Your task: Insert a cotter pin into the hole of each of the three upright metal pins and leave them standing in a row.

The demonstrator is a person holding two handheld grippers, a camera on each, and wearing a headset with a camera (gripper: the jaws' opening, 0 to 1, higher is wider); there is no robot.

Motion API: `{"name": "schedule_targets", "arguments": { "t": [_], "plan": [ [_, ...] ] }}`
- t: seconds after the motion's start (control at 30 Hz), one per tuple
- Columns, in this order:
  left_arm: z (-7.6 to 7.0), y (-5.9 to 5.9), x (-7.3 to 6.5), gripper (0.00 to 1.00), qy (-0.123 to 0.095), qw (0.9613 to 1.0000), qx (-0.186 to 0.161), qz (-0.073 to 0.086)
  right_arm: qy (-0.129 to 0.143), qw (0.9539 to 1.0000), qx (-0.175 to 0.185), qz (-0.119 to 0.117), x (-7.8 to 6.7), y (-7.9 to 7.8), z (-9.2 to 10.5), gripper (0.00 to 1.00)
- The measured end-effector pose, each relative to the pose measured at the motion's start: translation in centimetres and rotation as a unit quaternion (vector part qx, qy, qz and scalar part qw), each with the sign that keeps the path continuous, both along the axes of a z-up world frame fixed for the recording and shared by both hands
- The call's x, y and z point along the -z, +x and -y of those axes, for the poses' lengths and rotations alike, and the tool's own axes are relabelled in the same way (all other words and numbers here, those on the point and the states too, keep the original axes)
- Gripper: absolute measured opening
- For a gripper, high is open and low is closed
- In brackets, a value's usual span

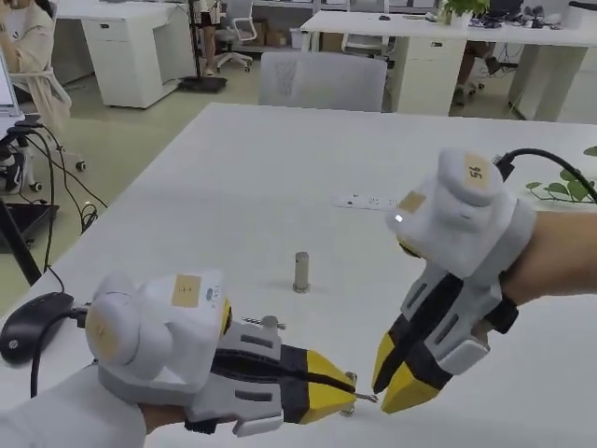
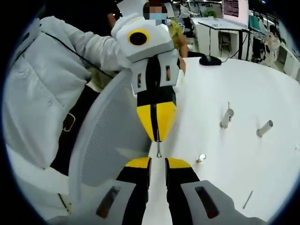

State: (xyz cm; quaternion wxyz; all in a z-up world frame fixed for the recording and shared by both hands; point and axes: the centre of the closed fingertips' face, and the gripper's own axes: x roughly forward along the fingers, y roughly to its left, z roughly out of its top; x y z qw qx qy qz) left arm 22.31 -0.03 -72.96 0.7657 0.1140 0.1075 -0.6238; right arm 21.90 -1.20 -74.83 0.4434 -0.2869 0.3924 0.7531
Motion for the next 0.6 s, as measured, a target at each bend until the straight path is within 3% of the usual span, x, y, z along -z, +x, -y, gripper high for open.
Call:
{"name": "schedule_targets", "arguments": {
  "t": [0.3,0.6],
  "plan": [
    [0.4,-0.6,-0.1,0.00,0.002,0.9997,0.022,0.009,0.007,0.9984,-0.007,-0.056,-0.4,-1.2,-0.3,0.13],
    [0.6,-0.9,0.1,0.00,0.012,0.9992,0.035,0.017,0.004,0.9977,-0.010,-0.066,-0.5,-1.3,-0.1,0.07]
  ]
}}
